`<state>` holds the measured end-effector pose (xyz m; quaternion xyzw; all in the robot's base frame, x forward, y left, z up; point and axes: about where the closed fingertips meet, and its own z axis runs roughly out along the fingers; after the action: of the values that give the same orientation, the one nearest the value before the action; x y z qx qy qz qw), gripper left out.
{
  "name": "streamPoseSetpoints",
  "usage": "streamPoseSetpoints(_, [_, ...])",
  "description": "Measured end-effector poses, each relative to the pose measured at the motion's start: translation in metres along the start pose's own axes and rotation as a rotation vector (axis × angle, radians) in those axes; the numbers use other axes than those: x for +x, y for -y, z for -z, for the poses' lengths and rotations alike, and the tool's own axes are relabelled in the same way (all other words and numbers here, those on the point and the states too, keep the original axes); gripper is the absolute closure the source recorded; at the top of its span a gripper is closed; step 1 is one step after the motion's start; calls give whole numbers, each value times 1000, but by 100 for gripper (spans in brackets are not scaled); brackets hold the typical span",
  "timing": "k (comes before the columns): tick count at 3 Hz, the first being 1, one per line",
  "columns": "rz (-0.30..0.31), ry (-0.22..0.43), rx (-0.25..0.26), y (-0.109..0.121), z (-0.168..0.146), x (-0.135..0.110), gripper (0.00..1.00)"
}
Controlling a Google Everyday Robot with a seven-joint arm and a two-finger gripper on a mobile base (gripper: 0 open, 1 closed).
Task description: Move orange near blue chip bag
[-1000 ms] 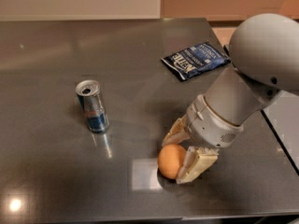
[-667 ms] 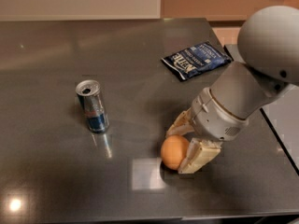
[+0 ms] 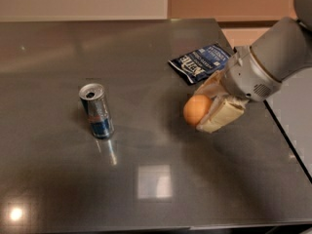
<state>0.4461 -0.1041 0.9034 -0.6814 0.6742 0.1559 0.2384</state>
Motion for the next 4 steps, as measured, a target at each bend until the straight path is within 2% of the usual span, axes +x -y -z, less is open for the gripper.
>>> streamPoseSetpoints(1, [-98, 17, 101, 47, 22, 13, 100])
streamPoseSetpoints(2, [-190, 20, 171, 86, 34, 32, 100])
streamPoseSetpoints(3, [-278, 27, 209, 116, 41, 55, 100])
streamPoseSetpoints(4, [-342, 26, 224, 137, 39, 74, 100])
